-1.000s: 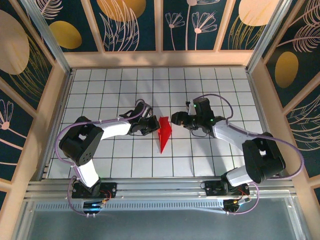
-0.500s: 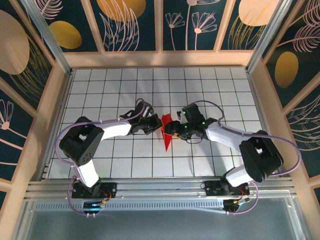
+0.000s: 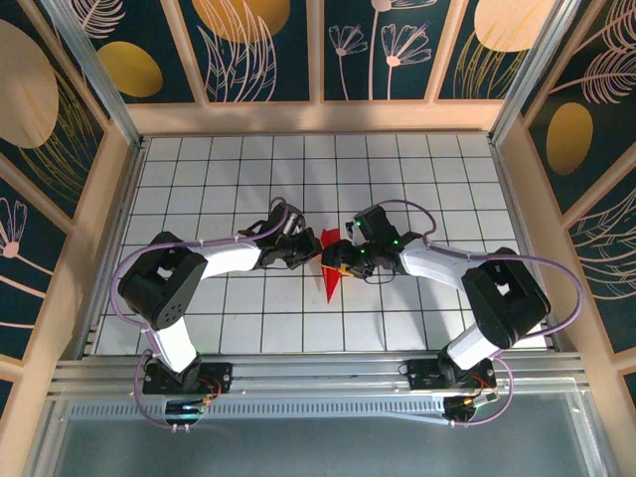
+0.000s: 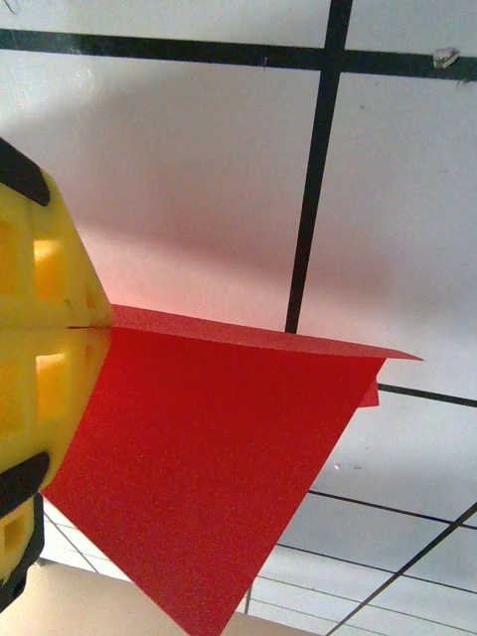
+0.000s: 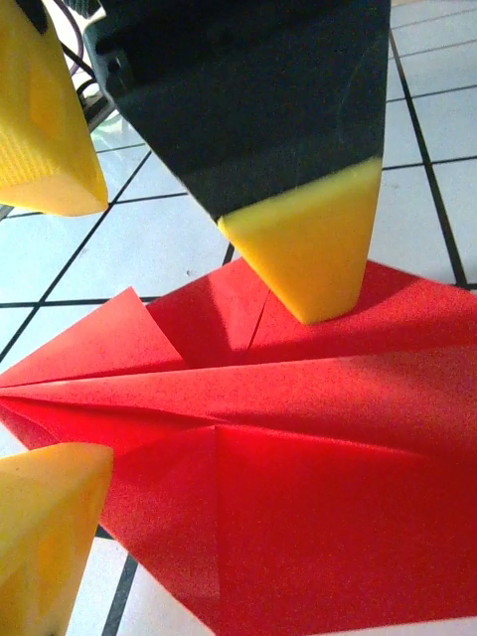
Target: Fold a paper plane with a square sheet of paper (fold left side to right side)
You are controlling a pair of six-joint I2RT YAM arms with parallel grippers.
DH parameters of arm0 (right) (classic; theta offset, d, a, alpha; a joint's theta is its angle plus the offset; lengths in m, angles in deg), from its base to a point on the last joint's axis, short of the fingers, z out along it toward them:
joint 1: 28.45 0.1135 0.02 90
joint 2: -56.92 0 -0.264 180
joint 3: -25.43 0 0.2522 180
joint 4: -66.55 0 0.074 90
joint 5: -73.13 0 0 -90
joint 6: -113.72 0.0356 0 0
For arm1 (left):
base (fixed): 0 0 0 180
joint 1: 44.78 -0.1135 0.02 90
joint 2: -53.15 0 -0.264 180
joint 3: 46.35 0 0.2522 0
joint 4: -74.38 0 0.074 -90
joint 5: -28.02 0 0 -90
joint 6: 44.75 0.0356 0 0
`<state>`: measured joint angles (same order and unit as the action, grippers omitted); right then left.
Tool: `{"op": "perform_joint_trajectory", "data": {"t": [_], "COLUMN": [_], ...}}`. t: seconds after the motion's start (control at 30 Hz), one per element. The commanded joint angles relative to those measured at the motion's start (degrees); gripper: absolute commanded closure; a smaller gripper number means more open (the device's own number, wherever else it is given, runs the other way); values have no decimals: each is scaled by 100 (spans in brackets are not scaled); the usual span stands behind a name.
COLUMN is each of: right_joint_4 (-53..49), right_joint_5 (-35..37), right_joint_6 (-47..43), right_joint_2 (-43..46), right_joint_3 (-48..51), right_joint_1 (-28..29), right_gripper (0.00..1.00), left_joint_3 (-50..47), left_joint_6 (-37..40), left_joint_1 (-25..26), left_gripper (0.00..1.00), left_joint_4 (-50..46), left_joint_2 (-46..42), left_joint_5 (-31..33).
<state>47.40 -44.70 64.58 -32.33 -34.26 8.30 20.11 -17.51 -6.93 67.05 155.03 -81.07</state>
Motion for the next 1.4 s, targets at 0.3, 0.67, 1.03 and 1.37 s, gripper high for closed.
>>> {"op": "perform_joint_trajectory", "data": {"t": [0.3, 0.67, 1.03, 1.37], "right_joint_4": [-208, -272, -255, -164], "right_joint_5": [389, 475, 466, 399], "right_joint_6": [-65, -120, -141, -83], "right_joint_2": [-3, -22, -79, -259], "right_joint_3": [-189, -241, -258, -250], "right_joint_1": [95, 95, 104, 209], "right_gripper": [33, 31, 29, 34], "left_joint_3": [-56, -79, -80, -85], "left_joint_6": [-151, -140, -131, -141], "left_joint_1": [39, 36, 41, 47], "left_gripper": [100, 100, 100, 100], "left_joint_4": [87, 77, 68, 68], "left_joint_2": [89, 112, 147, 156], "left_joint_5": [-103, -95, -104, -112]}}
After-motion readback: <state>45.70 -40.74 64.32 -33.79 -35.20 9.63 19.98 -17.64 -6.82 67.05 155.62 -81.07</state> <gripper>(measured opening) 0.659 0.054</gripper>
